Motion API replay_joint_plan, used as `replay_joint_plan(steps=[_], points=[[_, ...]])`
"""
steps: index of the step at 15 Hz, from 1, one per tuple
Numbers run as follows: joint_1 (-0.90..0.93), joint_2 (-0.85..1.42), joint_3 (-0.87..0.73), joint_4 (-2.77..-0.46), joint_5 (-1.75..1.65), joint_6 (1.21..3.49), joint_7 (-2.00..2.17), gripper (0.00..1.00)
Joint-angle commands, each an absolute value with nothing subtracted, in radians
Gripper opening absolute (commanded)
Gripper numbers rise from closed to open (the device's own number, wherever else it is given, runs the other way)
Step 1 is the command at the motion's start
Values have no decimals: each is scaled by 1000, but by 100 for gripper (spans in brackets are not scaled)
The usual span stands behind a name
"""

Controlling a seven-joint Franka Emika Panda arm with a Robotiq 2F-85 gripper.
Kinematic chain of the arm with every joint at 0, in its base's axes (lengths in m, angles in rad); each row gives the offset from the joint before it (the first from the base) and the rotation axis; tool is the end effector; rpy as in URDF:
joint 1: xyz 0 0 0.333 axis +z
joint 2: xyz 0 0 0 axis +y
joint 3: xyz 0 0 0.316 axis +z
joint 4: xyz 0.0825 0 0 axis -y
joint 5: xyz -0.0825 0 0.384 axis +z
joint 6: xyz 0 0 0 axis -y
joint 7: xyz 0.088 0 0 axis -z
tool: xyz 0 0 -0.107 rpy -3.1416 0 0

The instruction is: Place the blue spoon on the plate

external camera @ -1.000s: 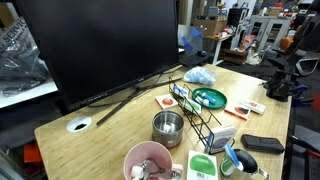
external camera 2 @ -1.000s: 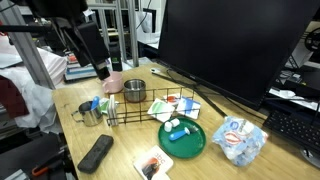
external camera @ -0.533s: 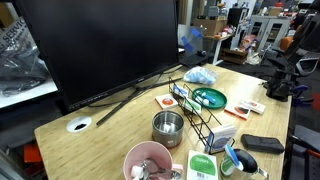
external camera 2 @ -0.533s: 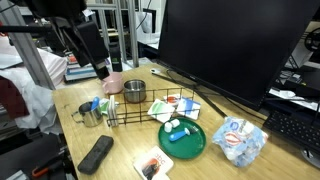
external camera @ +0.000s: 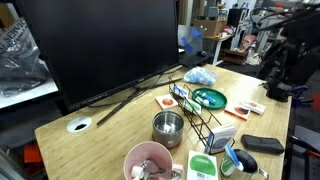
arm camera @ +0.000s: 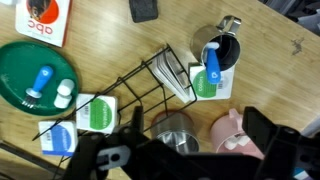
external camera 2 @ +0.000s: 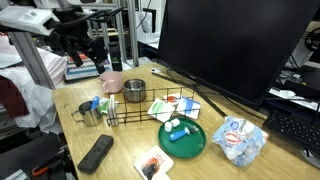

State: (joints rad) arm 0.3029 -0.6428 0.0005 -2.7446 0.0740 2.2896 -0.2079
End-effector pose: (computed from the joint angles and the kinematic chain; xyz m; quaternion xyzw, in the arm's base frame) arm 0.3392 0.1079 0.4234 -0.9681 -0.2306 -0.0922 0.0343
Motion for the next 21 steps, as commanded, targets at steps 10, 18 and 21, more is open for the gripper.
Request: replay_joint_plan(steps=[10, 18, 21], points=[[370, -358, 45, -2667, 202, 2350, -377, 100], [390, -331, 86, -2719, 269, 2379, -350, 100], [385, -297, 113, -2739, 271, 2402, -326, 100]])
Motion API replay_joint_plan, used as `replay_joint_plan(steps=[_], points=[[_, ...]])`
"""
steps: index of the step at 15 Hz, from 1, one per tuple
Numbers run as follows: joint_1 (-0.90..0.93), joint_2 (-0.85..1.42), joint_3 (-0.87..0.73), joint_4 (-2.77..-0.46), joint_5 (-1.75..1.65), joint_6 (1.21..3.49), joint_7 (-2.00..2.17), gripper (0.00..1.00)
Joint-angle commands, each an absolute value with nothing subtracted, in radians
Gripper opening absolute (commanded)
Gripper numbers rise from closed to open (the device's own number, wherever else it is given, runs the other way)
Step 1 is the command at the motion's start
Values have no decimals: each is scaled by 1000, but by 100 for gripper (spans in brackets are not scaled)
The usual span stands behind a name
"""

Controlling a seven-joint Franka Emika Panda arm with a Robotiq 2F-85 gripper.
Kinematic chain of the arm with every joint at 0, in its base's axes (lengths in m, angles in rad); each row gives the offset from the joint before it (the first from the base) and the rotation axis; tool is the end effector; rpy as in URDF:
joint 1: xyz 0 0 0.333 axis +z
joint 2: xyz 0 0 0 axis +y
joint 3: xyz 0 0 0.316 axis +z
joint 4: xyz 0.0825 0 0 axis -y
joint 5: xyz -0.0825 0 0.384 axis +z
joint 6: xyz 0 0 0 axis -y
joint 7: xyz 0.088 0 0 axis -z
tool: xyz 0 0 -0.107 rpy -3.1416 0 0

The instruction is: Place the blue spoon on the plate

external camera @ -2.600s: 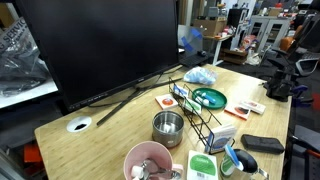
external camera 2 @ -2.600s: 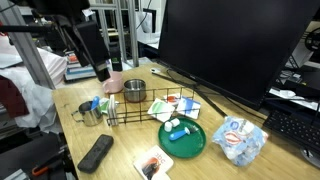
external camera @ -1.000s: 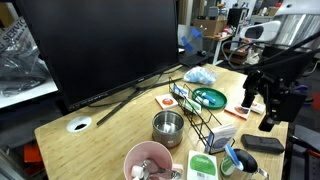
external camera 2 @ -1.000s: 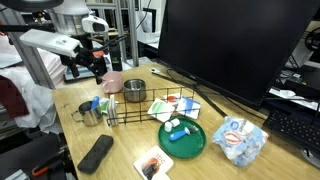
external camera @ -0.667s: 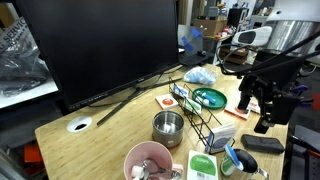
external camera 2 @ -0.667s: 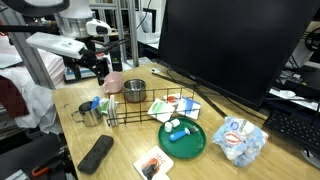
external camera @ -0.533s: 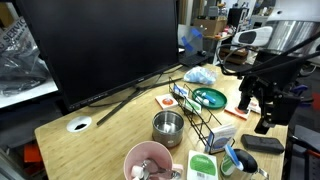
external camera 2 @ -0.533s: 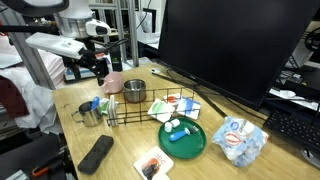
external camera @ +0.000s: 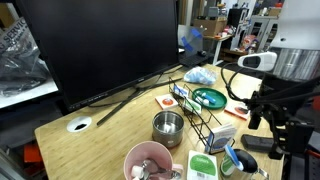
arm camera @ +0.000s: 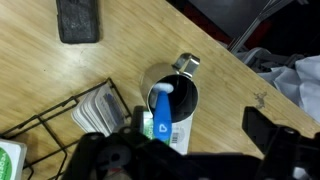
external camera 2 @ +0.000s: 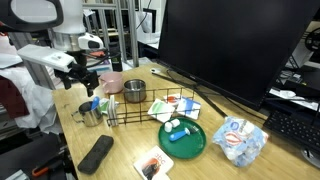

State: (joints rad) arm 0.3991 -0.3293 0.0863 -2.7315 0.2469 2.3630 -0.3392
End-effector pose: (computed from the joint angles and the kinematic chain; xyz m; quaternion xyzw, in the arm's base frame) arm 0.3353 0.1779 0.3199 -0.9467 -0.3137 0.0237 0.0693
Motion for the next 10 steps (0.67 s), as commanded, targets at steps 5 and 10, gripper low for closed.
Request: replay_joint_plan(steps=[5, 10], points=[[384, -215, 127, -2736, 296, 2514, -321, 100], [374, -110, 144, -2714, 297, 2599, -321, 100]])
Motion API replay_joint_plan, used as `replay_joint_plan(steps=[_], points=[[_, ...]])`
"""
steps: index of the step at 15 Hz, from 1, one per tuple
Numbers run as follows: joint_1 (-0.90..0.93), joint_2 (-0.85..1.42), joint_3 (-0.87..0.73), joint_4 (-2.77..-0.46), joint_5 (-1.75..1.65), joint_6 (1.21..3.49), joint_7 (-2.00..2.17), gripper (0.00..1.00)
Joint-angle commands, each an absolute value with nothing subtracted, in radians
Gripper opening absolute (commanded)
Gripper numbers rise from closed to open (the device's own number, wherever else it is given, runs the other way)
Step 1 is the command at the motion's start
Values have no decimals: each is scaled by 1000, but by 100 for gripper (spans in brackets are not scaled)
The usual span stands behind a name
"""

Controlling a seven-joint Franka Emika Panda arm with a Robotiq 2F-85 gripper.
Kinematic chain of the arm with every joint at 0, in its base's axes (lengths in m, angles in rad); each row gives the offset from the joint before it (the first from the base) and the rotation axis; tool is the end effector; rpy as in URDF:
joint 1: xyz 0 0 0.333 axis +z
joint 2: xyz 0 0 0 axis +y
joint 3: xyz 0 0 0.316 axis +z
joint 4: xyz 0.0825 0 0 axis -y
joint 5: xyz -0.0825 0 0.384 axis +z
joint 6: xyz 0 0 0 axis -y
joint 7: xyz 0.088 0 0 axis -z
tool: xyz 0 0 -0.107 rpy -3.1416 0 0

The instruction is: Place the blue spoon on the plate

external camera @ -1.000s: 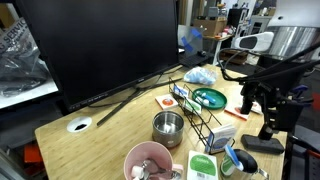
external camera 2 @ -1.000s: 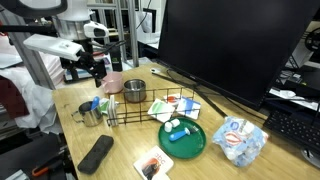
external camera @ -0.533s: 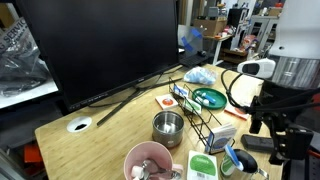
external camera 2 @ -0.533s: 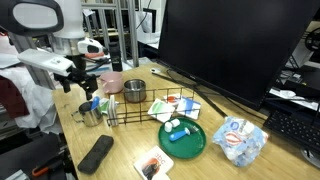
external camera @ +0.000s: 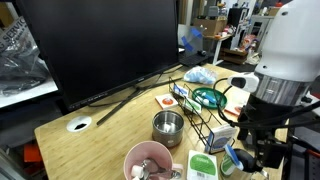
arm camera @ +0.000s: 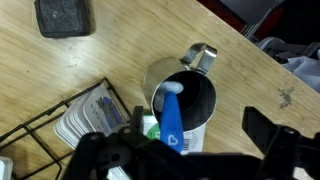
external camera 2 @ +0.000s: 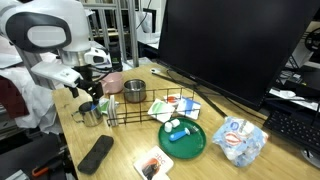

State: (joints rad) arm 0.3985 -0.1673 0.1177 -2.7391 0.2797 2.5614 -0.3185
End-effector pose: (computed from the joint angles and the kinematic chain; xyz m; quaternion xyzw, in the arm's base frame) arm 0.3436 0.1881 0.2709 -0.9536 -0.2939 0.0110 0.0653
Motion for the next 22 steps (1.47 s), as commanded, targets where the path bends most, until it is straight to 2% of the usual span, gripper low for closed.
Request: replay_joint_plan(steps=[1, 11, 12, 13, 14, 15, 18, 22], points=[[371, -93, 148, -2707, 296, 2609, -322, 100], [344, -6, 204, -2657, 292, 2621, -320, 100], [342, -2, 210, -2657, 291, 2621, -319, 97], [341, -1, 215, -2659, 285, 2623, -316, 90], [340, -3, 220, -2661, 290, 2625, -321, 72], [339, -3, 223, -2663, 293, 2631, -326, 68], [335, -6, 229, -2664, 295, 2631, -331, 46], [327, -8, 227, -2665, 284, 2628, -326, 45]])
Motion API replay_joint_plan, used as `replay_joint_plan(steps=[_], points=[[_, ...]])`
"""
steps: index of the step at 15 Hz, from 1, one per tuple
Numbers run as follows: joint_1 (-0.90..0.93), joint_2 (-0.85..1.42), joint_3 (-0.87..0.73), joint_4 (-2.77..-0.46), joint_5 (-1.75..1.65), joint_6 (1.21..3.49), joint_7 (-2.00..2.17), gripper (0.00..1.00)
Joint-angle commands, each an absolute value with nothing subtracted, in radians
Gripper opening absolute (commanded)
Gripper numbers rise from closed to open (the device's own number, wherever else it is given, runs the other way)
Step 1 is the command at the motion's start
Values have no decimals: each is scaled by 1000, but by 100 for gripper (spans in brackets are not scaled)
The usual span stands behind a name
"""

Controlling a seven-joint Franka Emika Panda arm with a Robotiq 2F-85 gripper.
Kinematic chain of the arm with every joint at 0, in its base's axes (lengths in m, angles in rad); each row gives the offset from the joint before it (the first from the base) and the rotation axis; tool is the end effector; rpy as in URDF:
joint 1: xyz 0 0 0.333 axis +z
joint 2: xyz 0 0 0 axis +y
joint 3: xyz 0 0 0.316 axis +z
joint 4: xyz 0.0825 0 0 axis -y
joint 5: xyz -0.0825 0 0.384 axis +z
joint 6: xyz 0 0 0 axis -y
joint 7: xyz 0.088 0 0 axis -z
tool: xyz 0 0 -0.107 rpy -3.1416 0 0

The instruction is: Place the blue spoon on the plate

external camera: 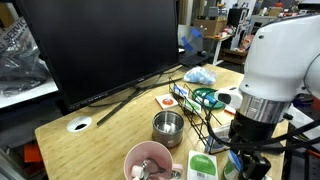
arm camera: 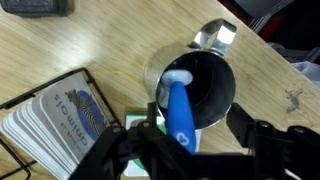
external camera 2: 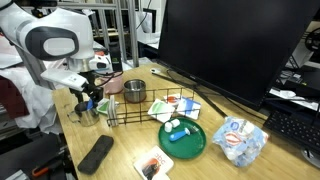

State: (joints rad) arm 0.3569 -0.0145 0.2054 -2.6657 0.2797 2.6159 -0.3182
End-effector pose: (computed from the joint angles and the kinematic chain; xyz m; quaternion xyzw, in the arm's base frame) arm 0.3545 0.2157 0.2397 -0.9477 -0.3118 0.0254 0.0637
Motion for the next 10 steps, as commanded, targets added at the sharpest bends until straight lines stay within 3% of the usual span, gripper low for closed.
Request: replay_joint_plan(steps=[1, 9, 10], points=[[325, -9, 226, -2665, 282, 2629, -326, 45], [302, -4, 219, -2648, 278, 2625, -341, 45], [299, -3, 219, -2645, 282, 2621, -347, 93]])
